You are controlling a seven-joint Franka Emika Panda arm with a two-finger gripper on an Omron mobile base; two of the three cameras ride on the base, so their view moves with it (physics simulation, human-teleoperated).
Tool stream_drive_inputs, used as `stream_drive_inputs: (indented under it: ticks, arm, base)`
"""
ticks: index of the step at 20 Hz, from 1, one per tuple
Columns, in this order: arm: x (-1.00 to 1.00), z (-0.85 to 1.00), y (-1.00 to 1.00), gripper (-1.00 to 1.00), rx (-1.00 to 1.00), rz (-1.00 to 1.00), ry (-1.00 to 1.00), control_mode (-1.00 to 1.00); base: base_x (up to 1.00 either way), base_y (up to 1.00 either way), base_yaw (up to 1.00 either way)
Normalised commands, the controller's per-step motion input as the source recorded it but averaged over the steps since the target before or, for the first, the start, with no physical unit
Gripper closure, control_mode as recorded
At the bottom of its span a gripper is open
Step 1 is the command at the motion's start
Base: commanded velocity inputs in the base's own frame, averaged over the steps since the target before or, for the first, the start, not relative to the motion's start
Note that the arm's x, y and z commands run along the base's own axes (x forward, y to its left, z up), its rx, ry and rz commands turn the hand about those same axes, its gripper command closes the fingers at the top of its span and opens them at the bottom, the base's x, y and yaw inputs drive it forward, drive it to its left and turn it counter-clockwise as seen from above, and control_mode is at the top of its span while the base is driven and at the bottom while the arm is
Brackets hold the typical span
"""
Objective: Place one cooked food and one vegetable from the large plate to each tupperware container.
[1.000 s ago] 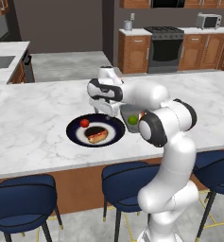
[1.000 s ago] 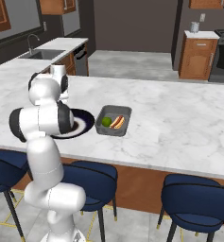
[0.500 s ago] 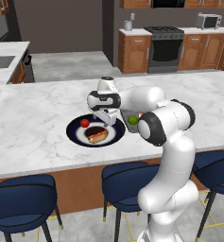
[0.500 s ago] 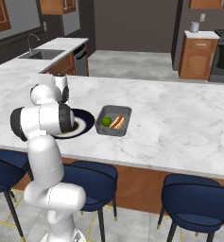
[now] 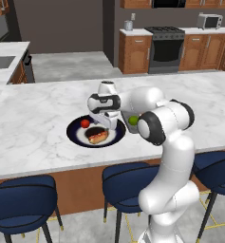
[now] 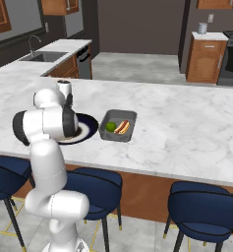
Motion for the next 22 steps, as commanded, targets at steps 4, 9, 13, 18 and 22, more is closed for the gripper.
stream_drive_inputs:
  ticks: [4, 9, 13, 18, 22]
  arm:
    - [0.0, -0.41, 0.0, -1.0, -0.01, 0.0, 0.01, -1.0]
    - [0.03, -0.55, 0.0, -1.0, -0.03, 0.0, 0.0, -1.0]
    - [0.13, -0.21, 0.0, -1.0, 0.0, 0.0, 0.0, -1.0]
    - [0.17, -0.12, 0.01, -1.0, 0.0, 0.0, 0.0, -1.0]
    - [0.09, -0.12, 0.09, -1.0, 0.0, 0.0, 0.0, -1.0]
  base:
    - [0.0, 0.0, 0.0]
    - [0.0, 0.0, 0.0]
    - [0.0, 0.0, 0.0]
    - [0.0, 0.0, 0.0]
    - [0.0, 0.0, 0.0]
